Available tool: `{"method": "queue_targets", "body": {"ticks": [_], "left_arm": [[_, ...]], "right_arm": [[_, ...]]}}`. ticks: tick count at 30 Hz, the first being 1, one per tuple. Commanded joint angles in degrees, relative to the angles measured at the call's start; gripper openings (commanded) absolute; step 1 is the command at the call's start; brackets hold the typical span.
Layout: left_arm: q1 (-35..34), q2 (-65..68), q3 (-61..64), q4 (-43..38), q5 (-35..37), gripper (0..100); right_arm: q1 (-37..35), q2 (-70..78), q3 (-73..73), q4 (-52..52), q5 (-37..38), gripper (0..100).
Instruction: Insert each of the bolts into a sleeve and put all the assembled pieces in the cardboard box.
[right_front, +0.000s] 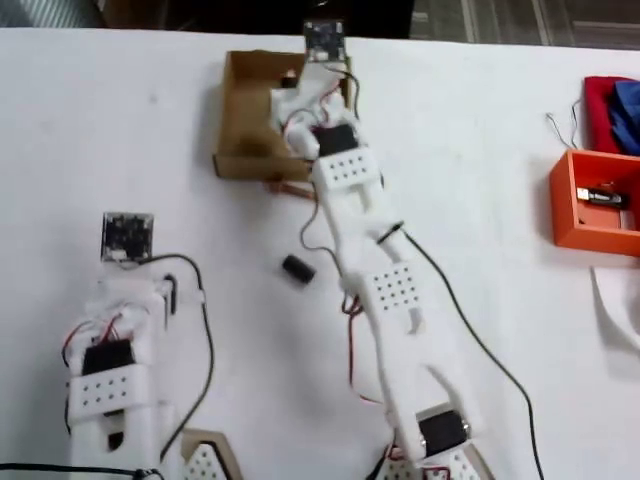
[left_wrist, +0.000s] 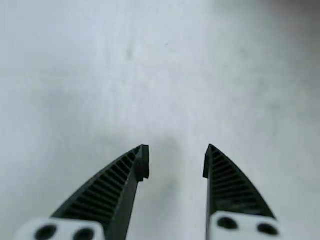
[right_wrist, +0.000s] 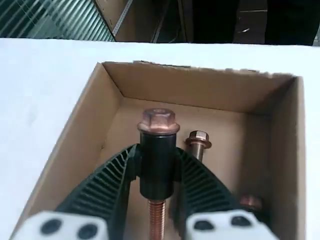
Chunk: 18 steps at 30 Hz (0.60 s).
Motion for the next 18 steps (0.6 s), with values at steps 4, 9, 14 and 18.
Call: {"method": "queue_targets", "body": {"ticks": [4,9,14,18], "left_arm": [[0.1,-0.1,-0.2,-1.1,-0.3,20],[0.1,-0.1,-0.2,-1.1,-0.3,20],[0.1,-0.1,-0.2,-1.1,-0.3,20],[0.1,-0.1,-0.2,-1.1,-0.3,20]], "right_arm": [[-1.3,-1.5,3.4,-5.6,-0.4,1.9],[-1.6,-1.2,5.2,-6.3,-0.4,1.9],[-1.6,-1.2,7.4,-5.8,-0.4,1.9],[-1.6,-1.5,8.3,-5.7,-0.4,1.9]]}}
